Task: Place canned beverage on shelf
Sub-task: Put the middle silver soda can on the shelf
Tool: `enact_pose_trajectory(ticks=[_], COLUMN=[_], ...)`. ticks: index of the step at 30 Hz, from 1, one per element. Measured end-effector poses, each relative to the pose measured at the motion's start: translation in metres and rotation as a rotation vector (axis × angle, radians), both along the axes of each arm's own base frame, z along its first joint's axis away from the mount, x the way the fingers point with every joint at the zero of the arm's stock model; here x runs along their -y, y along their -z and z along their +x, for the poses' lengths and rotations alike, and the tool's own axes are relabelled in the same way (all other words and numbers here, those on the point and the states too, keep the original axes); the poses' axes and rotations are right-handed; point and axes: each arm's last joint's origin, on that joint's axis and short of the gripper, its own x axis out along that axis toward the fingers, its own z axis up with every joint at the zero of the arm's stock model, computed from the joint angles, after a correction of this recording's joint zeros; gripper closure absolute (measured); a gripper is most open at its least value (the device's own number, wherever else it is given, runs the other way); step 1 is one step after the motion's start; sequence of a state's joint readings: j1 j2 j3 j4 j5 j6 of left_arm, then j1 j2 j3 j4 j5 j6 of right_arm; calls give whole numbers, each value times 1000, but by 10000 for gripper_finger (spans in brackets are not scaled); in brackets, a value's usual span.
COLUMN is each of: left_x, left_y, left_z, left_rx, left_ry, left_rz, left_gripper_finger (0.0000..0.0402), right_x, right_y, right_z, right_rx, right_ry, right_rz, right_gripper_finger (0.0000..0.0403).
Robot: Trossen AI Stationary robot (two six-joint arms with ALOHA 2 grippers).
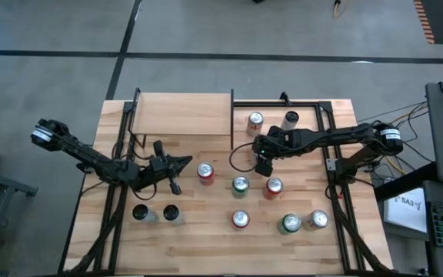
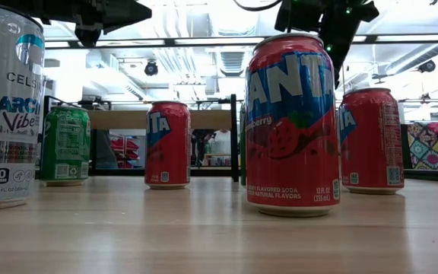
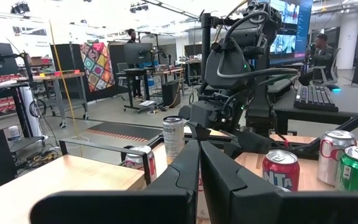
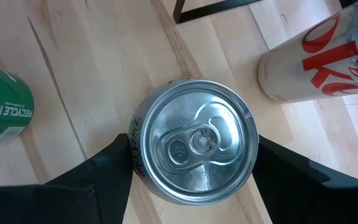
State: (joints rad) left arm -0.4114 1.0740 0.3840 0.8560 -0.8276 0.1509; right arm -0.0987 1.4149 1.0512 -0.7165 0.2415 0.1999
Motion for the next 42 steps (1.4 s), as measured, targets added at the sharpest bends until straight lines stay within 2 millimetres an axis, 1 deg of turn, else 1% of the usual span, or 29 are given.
enact_pose_trajectory(ticks=[5,12,18,21,25,28,32,35,42], left_x=[0,-1,-2,-2,0,1,2,3,6], left_y=[-2,-6,-14,-20,-29,-35,-40,-42,-49], left_z=[0,-2,-5,-7,-9,-10,-12,-12,-16], left_rx=[17,33,64,77,83,89,72,61,71], left_ry=[-2,-5,-7,-8,-6,-4,5,10,31], left_rz=[5,11,5,19,55,75,98,103,97], left_gripper_finger=[402,402,402,402,402,402,402,402,402], right_x=[-1,-1,-5,-12,-27,-35,-41,-42,-44], right_y=[-9,-33,-66,-84,-109,-123,-139,-144,-149], right_z=[-1,-4,-7,-6,-4,0,7,19,48], right_rx=[20,97,171,209,240,256,265,272,257], right_ry=[-5,-10,-21,-44,-72,-89,-91,-112,-187], right_rz=[14,-2,-10,-24,-75,-77,-68,-77,-104], right_gripper_finger=[135,135,135,135,135,135,135,135,135])
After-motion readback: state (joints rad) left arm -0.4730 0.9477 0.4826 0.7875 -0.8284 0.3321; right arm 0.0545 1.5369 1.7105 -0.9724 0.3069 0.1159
